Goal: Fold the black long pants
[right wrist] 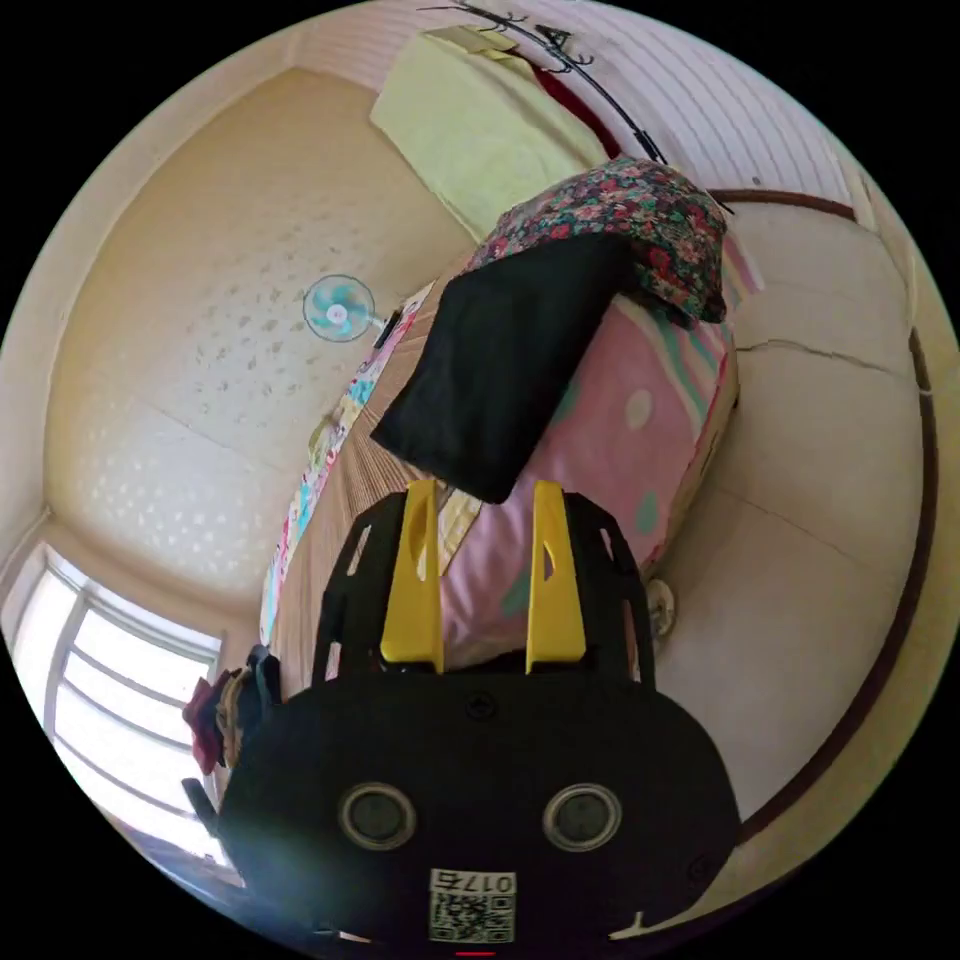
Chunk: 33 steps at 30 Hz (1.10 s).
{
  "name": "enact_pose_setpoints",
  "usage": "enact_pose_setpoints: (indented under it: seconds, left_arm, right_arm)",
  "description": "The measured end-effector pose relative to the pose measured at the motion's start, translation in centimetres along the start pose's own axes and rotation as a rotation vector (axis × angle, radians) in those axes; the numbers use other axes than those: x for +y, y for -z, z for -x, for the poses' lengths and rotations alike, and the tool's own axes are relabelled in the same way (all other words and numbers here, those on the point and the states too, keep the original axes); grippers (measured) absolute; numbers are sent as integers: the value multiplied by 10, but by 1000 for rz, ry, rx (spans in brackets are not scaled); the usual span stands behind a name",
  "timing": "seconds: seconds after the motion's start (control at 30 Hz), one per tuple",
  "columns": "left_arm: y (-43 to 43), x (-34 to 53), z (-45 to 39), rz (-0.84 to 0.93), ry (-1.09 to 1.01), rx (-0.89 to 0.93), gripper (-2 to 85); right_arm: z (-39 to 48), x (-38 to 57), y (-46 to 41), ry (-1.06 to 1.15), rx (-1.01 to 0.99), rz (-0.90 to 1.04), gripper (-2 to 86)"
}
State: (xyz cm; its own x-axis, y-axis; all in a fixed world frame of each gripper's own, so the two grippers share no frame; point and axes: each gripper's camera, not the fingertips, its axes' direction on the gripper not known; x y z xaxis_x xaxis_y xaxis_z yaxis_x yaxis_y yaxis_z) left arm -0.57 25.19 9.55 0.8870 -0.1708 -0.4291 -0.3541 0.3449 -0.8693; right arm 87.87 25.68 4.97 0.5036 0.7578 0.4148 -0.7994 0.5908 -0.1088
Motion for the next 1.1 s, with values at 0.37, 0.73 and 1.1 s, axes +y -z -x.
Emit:
enact_pose_setpoints:
  seconds: [0.37, 0.73, 1.1]
  left_arm:
    - [13, 4, 7, -16, 92, -21, -10]
    - [32, 34, 6, -118, 150, 5, -9]
    - [77, 29, 24, -329, 125, 20, 59]
  right_arm:
    - [118, -169, -80, 108, -28, -175, 43]
    - [513, 93, -280, 1279, -705, 822, 30]
    - [362, 437, -262, 781, -1006, 1583, 7]
